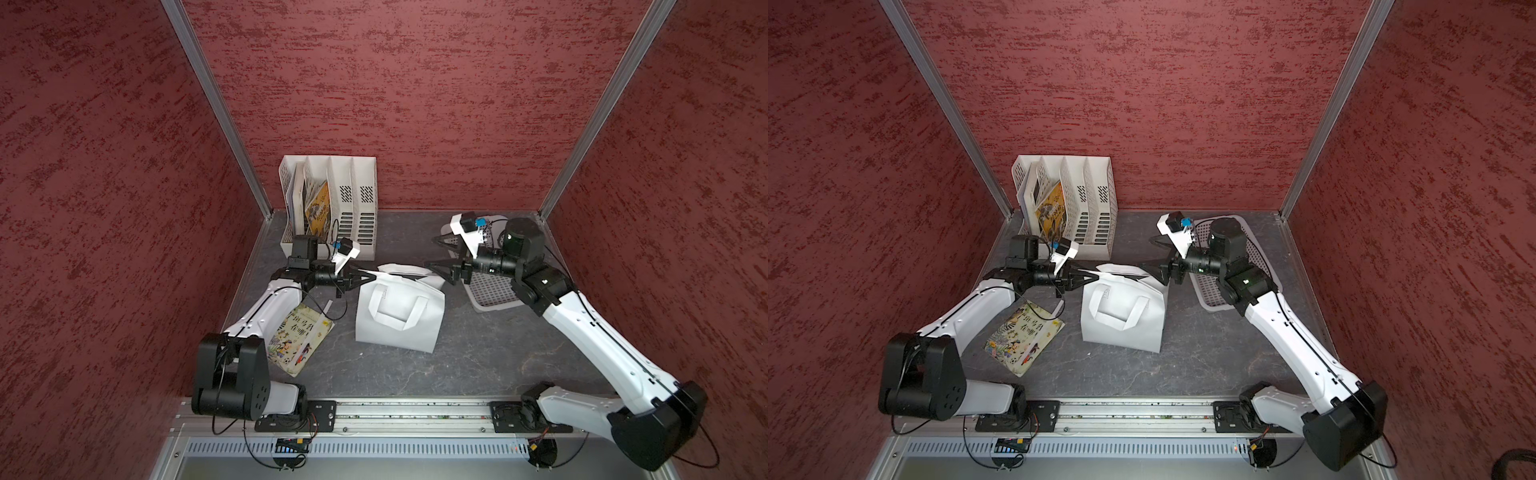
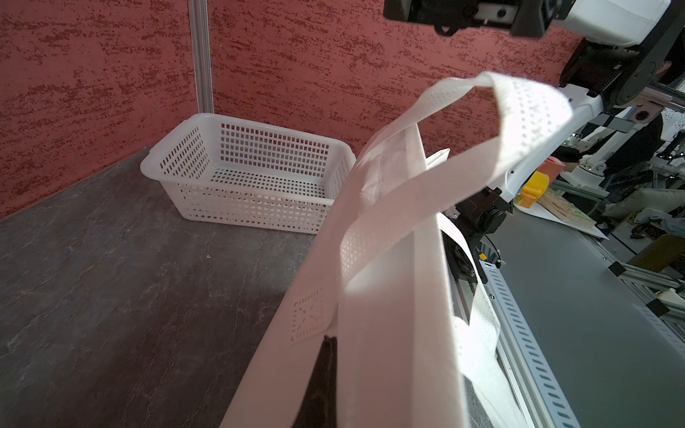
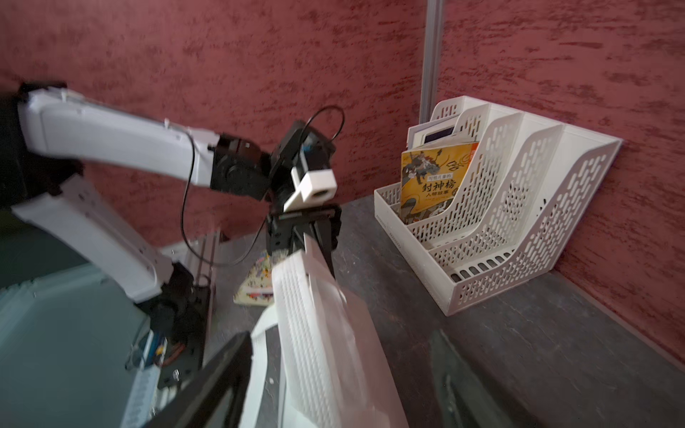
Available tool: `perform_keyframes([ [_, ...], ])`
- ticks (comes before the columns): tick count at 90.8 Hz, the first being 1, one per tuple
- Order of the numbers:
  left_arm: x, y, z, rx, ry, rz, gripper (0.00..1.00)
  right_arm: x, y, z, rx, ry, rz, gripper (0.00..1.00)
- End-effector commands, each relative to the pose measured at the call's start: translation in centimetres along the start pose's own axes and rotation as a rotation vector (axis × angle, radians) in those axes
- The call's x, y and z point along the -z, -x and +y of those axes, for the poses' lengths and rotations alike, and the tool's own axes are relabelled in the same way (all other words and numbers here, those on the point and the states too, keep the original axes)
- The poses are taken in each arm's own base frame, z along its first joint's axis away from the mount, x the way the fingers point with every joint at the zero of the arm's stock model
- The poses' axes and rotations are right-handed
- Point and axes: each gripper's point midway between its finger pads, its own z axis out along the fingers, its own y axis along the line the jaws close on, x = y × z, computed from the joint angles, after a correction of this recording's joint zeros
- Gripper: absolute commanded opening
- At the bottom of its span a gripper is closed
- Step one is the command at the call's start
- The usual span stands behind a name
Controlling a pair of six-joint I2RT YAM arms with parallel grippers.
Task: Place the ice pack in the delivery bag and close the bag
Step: Seal the delivery bag at the center of the board.
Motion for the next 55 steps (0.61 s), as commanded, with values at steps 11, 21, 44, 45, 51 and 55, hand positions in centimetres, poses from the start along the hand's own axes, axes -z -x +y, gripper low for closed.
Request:
perform_keyframes([
  [11, 0.2, 0.6, 0.1, -0.025, 0.019, 0.009, 0.0, -3.5, -7.3, -6.6, -0.199, -0.212, 0.396, 0.46],
  [21, 0.3, 0.8, 0.3, -0.03, 0.026, 0.008, 0.0, -5.2, -11.1, -6.4, -0.153, -0.167, 0.55, 0.46],
  [44, 0.5, 0.8, 0.6, -0.03, 0.04, 0.006, 0.0, -7.6, -12.0, -3.1, -0.147, 0.027, 0.6, 0.5],
  [45, 0.5, 0.8, 0.6, -0.029, 0.041, 0.007, 0.0, -7.6, -11.9, -3.0, -0.149, 0.033, 0.596, 0.5],
  [51, 0.5, 0.7, 0.7, -0.028, 0.041, 0.008, 0.0, -7.7, -11.4, -2.5, -0.159, 0.06, 0.577, 0.52],
  [55, 0.5, 0.6, 0.7, -0.027, 0.043, 0.009, 0.0, -7.7, -11.2, -2.2, -0.166, 0.075, 0.569, 0.53],
])
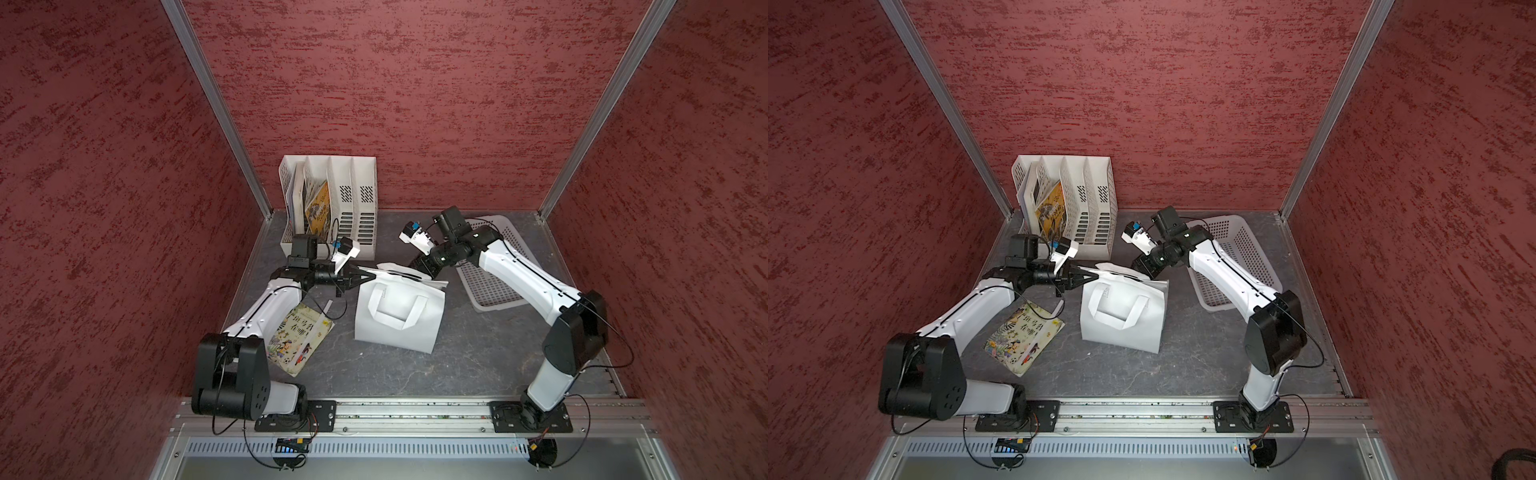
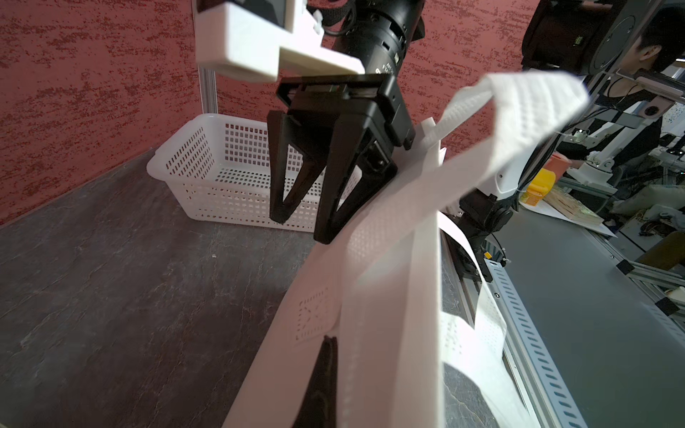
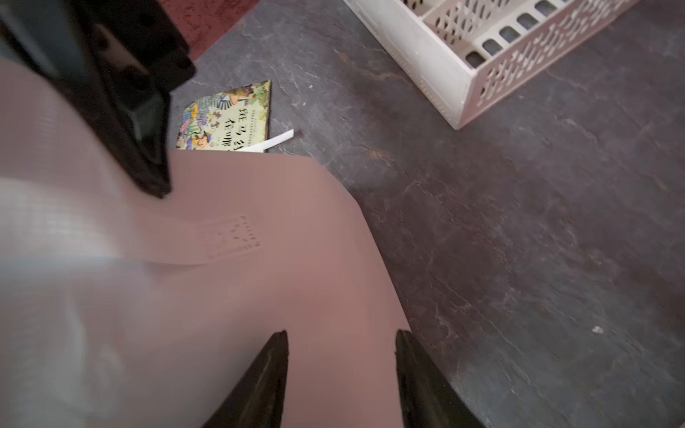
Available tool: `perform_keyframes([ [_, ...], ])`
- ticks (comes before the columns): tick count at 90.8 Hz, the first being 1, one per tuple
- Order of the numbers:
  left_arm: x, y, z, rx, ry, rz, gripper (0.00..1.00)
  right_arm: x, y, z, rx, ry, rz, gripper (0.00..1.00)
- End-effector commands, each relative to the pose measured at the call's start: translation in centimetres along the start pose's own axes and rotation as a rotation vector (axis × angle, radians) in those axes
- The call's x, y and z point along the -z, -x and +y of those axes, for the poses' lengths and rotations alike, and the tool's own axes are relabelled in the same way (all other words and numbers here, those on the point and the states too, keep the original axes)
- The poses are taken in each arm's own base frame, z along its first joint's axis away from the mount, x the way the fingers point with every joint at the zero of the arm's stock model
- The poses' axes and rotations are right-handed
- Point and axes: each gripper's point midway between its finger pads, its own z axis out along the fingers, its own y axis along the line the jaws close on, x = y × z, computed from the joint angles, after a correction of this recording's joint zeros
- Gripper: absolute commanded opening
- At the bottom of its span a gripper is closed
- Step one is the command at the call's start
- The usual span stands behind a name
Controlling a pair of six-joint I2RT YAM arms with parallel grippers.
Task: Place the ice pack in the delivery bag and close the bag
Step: Seal the delivery bag at the center of the board.
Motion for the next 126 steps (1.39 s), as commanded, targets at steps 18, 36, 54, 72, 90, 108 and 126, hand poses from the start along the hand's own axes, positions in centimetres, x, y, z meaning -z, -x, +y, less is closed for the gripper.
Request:
perform_keyframes([
  [18, 0.5, 0.5, 0.6, -0.019, 0.035, 0.002, 0.0, 2.6, 2.1, 4.1, 0.047, 0.141, -0.063, 0.63],
  [36, 0.6, 0.5, 0.8, -0.019, 0.038, 0.002, 0.0, 2.1, 0.9, 4.2, 0.019, 0.168, -0.007, 0.66],
  [54, 0.6, 0.5, 0.9, -0.017, 0.038, 0.002, 0.0, 2.6, 1.8, 5.3, 0.006, 0.222, -0.038, 0.73],
  [72, 0.6, 0.5, 0.9, -0.019, 0.036, 0.001, 0.0, 2.4, 2.0, 5.5, -0.012, 0.238, -0.04, 0.77],
  [90, 0.6, 0.6, 0.8, -0.018, 0.031, -0.001, 0.0, 2.9, 2.9, 5.9, -0.011, 0.243, -0.064, 0.8],
  [108, 0.6, 0.7, 0.7, -0.019, 0.025, -0.004, 0.0, 2.4, 2.1, 4.5, -0.005, 0.152, -0.012, 0.82],
  [126, 0.6, 0.7, 0.7, -0.014, 0.019, -0.009, 0.0, 1.1, 1.5, 4.8, 0.06, 0.101, 0.059, 0.82],
])
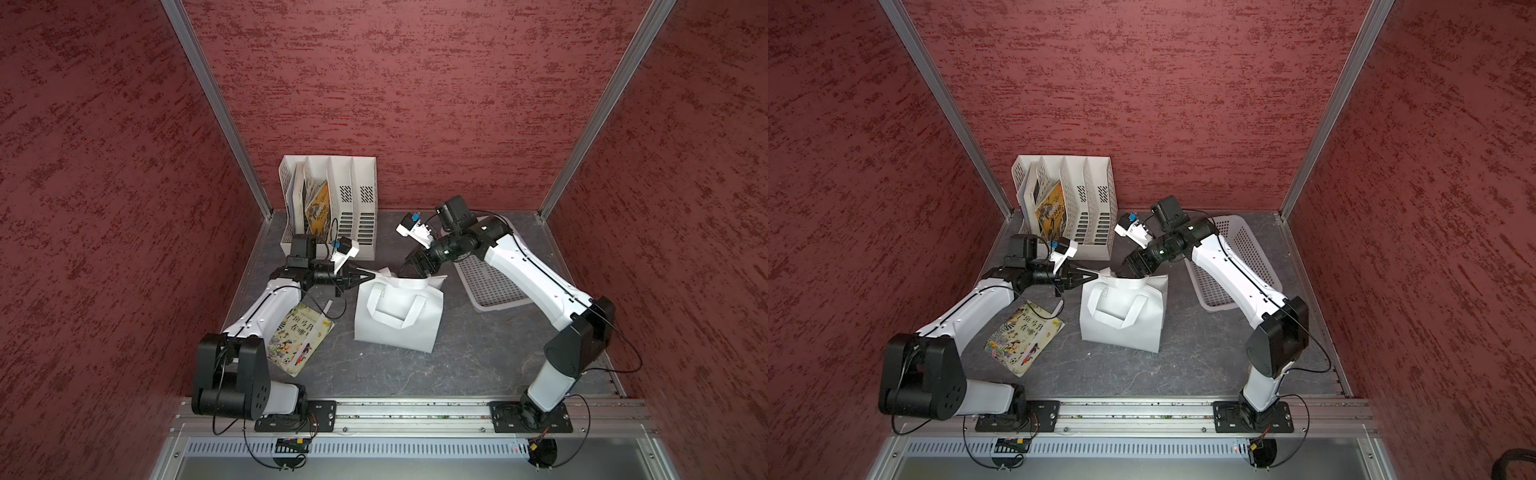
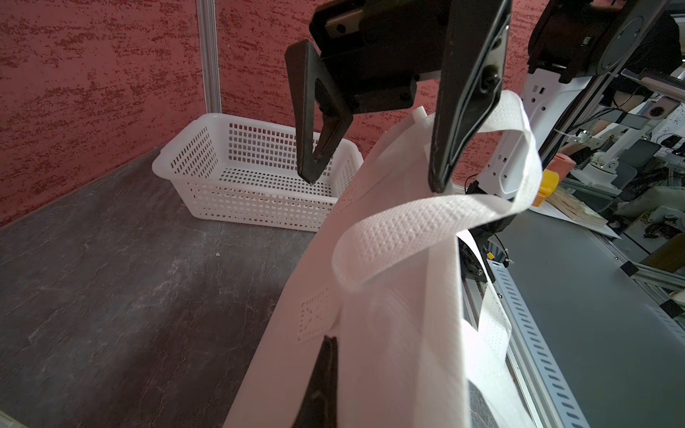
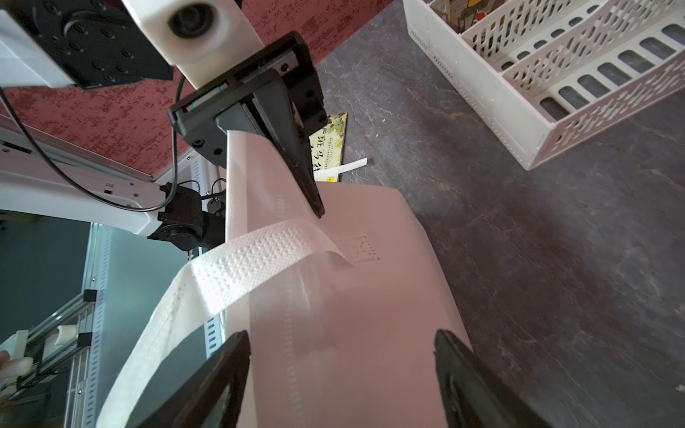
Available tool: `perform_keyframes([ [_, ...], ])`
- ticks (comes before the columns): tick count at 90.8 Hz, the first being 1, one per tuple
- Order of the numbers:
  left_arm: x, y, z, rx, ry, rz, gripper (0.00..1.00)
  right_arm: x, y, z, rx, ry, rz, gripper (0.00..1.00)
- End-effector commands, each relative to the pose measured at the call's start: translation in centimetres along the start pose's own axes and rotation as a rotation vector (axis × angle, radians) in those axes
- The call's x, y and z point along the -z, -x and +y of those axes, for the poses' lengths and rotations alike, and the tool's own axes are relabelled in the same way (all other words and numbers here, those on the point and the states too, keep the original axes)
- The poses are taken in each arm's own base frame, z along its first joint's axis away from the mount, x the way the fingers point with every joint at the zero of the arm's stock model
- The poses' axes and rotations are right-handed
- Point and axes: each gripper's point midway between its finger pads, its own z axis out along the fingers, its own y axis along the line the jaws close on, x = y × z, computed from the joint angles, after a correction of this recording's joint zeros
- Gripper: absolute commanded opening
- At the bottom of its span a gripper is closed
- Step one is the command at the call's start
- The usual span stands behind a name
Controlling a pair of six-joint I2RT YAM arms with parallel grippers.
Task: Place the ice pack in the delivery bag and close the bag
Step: Seal the delivery bag at the center of the board.
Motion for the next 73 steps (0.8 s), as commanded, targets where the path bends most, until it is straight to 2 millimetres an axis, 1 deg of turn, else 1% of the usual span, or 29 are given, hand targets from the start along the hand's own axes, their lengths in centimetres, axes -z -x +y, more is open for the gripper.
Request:
perform_keyframes([
  [1, 0.4, 0.7, 0.5, -0.015, 0.01, -0.008, 0.0, -1.5, -0.8, 0.0, 0.05, -0.047, 0.089, 0.81],
  [15, 0.4, 0.8, 0.4, -0.011, 0.008, -0.011, 0.0, -2.4, -1.0, -0.3, 0.052, -0.064, 0.102, 0.77],
  [22, 0.5, 0.8, 0.3, -0.01, 0.005, -0.013, 0.0, -2.7, -1.2, -1.5, 0.039, -0.116, 0.12, 0.72],
  [27, 0.5, 0.8, 0.3, -0.008, 0.001, -0.014, 0.0, -2.7, -1.1, -2.4, 0.036, -0.157, 0.127, 0.72],
  [30, 0.5, 0.8, 0.3, -0.006, 0.0, -0.014, 0.0, -2.8, -0.9, -2.5, 0.039, -0.165, 0.123, 0.72],
  [36, 0.4, 0.7, 0.2, -0.001, -0.003, -0.015, 0.0, -2.8, -0.4, -2.3, 0.045, -0.154, 0.107, 0.72],
  [45, 0.5, 0.8, 0.2, 0.002, -0.003, -0.014, 0.0, -2.8, 0.2, -1.4, 0.065, -0.114, 0.084, 0.74],
  [55, 0.5, 0.8, 0.1, 0.007, -0.004, -0.013, 0.0, -3.4, -0.2, -0.7, 0.08, -0.08, 0.106, 0.77],
  [67, 0.5, 0.8, 0.1, 0.011, -0.004, -0.012, 0.0, -4.1, -1.1, 0.2, 0.092, -0.041, 0.139, 0.84],
  [73, 0.6, 0.8, 0.1, 0.01, -0.001, -0.012, 0.0, -4.3, -1.4, 0.4, 0.088, -0.023, 0.149, 0.86],
])
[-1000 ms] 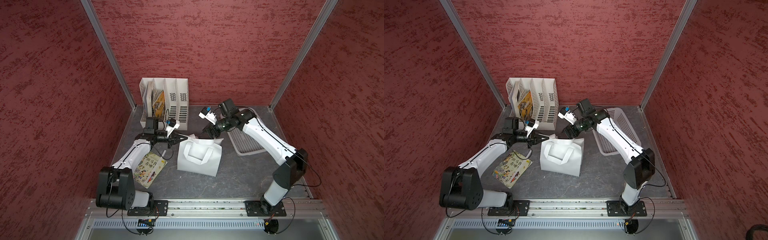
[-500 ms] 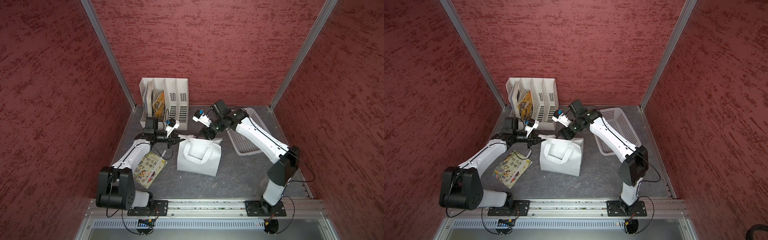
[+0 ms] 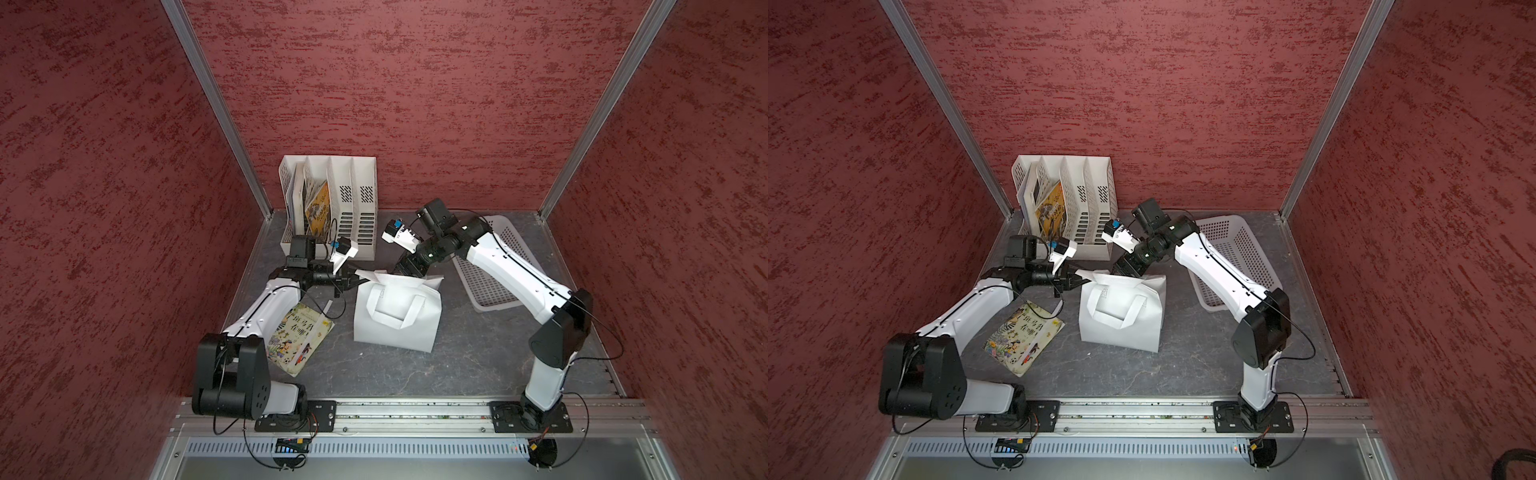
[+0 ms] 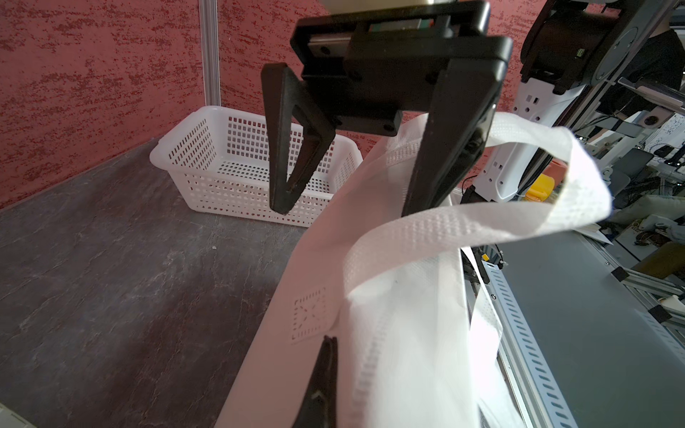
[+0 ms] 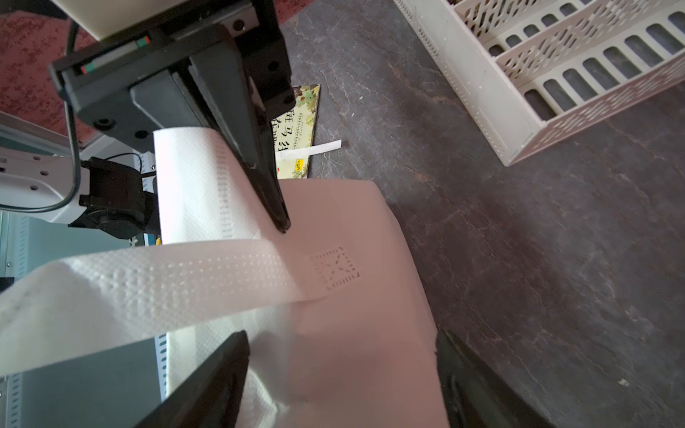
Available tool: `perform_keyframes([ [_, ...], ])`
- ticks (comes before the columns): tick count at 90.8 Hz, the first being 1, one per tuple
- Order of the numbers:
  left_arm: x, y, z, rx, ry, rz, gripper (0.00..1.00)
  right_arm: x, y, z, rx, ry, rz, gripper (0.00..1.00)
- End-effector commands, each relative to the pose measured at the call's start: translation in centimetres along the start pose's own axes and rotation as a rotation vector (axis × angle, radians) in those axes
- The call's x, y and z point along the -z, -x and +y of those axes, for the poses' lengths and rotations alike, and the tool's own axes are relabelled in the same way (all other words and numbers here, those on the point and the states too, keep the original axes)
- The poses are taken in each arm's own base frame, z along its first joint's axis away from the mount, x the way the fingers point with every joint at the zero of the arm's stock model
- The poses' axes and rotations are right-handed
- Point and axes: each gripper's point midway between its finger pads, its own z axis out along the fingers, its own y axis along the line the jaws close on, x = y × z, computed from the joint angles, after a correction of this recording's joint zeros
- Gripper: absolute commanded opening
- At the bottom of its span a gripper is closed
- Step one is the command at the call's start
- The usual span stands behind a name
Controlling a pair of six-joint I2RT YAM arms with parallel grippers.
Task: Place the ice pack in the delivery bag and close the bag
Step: Seal the delivery bag at the center of the board.
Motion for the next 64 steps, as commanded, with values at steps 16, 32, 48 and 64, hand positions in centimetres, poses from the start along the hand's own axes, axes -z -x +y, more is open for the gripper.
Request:
perform_keyframes([
  [16, 0.4, 1.3, 0.1, -0.022, 0.0, -0.012, 0.0, -0.9, -1.2, 2.1, 0.013, 0.086, 0.06, 0.9],
  [32, 0.4, 1.4, 0.0, -0.024, 0.001, -0.01, 0.0, -0.3, -1.3, 3.7, 0.033, 0.125, 0.059, 0.97],
  [48, 0.5, 1.5, -0.1, -0.026, 0.003, -0.011, 0.0, -1.2, -3.2, 2.4, 0.029, 0.056, 0.131, 0.95],
  [64, 0.5, 1.4, -0.1, -0.025, 0.002, -0.009, 0.0, -2.0, -3.3, 1.2, 0.026, 0.012, 0.152, 0.83],
])
